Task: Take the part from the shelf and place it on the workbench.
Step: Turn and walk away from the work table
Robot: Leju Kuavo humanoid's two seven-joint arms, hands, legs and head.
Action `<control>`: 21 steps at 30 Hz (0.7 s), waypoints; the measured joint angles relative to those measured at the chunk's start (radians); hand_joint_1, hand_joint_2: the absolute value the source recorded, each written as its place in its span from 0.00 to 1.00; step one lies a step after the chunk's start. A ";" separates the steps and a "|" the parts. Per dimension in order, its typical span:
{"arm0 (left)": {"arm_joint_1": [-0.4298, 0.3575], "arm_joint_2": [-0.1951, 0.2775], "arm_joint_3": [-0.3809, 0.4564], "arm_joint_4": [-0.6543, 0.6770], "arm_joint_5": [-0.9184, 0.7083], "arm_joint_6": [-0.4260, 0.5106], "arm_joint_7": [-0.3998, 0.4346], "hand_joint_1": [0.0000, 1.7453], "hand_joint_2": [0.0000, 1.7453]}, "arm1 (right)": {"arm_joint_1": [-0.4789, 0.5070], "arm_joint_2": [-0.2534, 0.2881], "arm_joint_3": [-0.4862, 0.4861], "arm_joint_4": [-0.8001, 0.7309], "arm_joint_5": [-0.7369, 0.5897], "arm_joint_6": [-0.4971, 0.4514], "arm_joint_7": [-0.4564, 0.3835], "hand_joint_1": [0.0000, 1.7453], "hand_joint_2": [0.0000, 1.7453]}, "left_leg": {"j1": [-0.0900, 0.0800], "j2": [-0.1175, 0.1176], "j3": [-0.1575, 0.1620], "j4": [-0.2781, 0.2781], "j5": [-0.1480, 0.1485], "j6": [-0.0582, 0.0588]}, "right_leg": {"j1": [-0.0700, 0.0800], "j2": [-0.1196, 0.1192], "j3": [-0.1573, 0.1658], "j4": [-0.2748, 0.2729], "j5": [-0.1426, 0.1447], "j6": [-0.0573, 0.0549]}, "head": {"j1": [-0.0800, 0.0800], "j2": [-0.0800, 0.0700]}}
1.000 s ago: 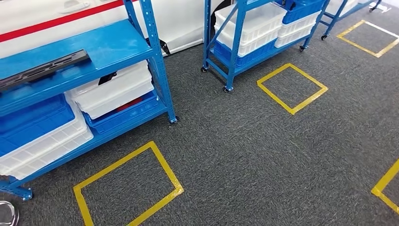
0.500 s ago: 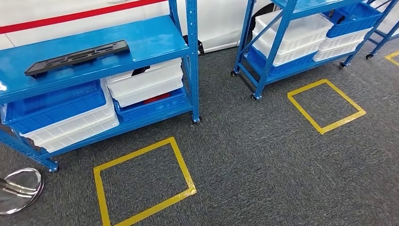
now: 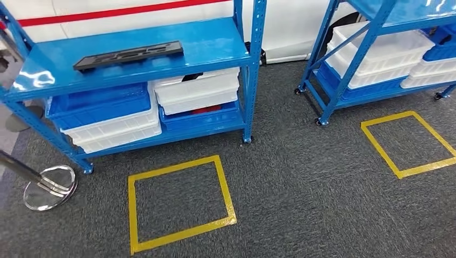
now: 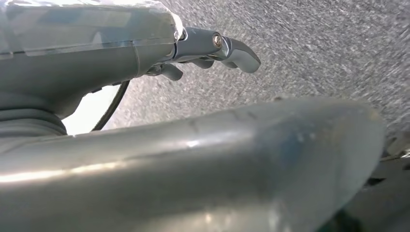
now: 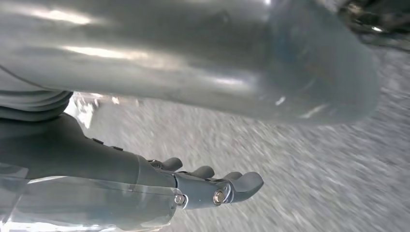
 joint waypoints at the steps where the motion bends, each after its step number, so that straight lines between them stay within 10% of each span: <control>1: 0.000 0.000 0.000 0.000 0.002 0.005 -0.007 0.00 0.00 | -0.004 0.000 0.002 0.000 0.010 -0.004 -0.015 0.00 0.00 | -0.003 -0.006 -0.001 -0.004 -0.002 0.006 | 0.001 -0.010 0.004 -0.003 -0.001 0.005 | 0.000 0.000; 4: 0.003 0.000 0.001 0.000 0.016 0.028 -0.043 0.00 0.00 | -0.016 0.000 0.014 -0.001 0.044 -0.008 -0.045 0.00 0.00 | 0.004 -0.042 0.011 -0.024 0.008 0.023 | 0.000 0.003 0.013 0.005 -0.016 0.021 | 0.000 0.000; 8: -0.006 -0.001 0.003 0.000 0.030 0.047 -0.065 0.00 1.00 | -0.013 0.010 0.027 -0.001 0.064 -0.005 -0.035 0.00 0.00 | 0.010 -0.089 0.019 -0.036 0.017 0.035 | -0.005 0.099 -0.092 0.213 -0.116 0.029 | 0.000 0.000; 9: -0.007 -0.001 0.003 0.000 0.031 0.045 -0.057 0.00 1.00 | -0.013 0.014 0.027 -0.001 0.063 -0.004 -0.021 0.00 0.00 | 0.010 -0.104 0.020 -0.035 0.016 0.035 | -0.005 0.103 -0.116 0.249 -0.119 0.030 | 0.000 0.000; 13: -0.002 0.000 0.004 0.000 0.031 0.029 -0.021 0.00 0.00 | -0.007 0.025 0.026 -0.001 0.057 -0.002 0.013 0.00 0.00 | 0.010 -0.160 0.022 -0.021 0.007 0.025 | -0.013 0.145 -0.068 0.090 0.005 0.030 | 0.000 0.000; 16: -0.002 0.000 0.005 0.000 0.031 0.027 -0.019 0.00 0.00 | -0.009 0.026 0.025 -0.001 0.058 -0.004 0.007 0.00 0.00 | 0.009 -0.183 0.008 -0.007 -0.002 0.007 | -0.013 0.189 -0.040 0.007 0.028 0.024 | 0.000 0.000; 18: 0.000 0.001 0.005 0.000 0.031 0.027 -0.023 0.00 0.00 | -0.015 0.025 0.025 -0.002 0.060 -0.010 -0.004 0.00 0.00 | 0.014 -0.187 0.005 -0.007 -0.004 -0.004 | -0.013 0.175 -0.037 0.002 0.030 0.013 | 0.000 0.000; 21: -0.002 0.003 0.005 0.000 0.031 0.028 -0.029 0.00 0.00 | -0.012 0.019 0.025 -0.002 0.058 -0.023 -0.029 0.00 0.00 | 0.015 -0.119 -0.033 0.081 -0.057 -0.020 | -0.016 0.148 -0.028 -0.008 0.033 -0.003 | 0.000 0.000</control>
